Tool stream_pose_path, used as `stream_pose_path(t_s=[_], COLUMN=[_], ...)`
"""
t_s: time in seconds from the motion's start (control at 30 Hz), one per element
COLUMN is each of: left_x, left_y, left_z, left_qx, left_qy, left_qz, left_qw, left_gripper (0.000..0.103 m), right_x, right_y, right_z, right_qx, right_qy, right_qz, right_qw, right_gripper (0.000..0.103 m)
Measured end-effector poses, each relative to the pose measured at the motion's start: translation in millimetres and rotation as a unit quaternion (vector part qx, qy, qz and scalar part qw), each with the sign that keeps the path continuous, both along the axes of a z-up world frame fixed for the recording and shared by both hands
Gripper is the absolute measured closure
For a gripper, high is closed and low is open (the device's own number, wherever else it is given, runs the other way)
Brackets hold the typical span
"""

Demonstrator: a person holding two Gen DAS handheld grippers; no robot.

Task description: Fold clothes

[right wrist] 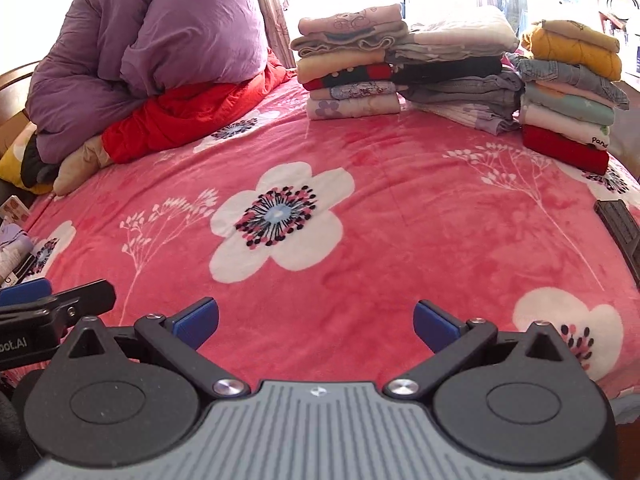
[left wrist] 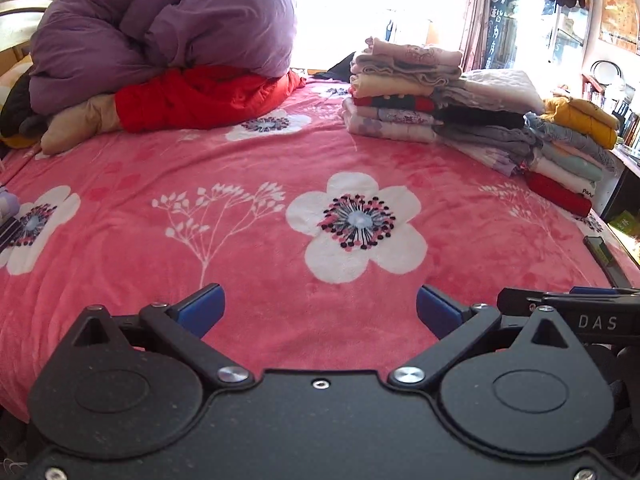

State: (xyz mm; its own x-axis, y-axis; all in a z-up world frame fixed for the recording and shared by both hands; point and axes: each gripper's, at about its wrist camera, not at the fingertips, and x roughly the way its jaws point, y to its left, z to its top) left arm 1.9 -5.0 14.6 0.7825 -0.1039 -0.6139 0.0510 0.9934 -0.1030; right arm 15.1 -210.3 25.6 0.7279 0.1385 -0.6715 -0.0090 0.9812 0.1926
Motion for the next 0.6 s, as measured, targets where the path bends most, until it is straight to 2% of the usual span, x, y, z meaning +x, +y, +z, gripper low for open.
stream_pose_path(t_s=[0.6], left_x=[-7], left_y=[-9], left_z=[2], left_qx=[0.018], left_qy=[-0.01], left_qz=[-0.014], left_qw=[0.9997], left_gripper=[0.0], right_x=[-7], right_y=[11], right_z=[6], right_qx=[-0.029], right_qy=[-0.004], right_qz=[0.001], right_qw=[1.0], right_gripper=[0.0])
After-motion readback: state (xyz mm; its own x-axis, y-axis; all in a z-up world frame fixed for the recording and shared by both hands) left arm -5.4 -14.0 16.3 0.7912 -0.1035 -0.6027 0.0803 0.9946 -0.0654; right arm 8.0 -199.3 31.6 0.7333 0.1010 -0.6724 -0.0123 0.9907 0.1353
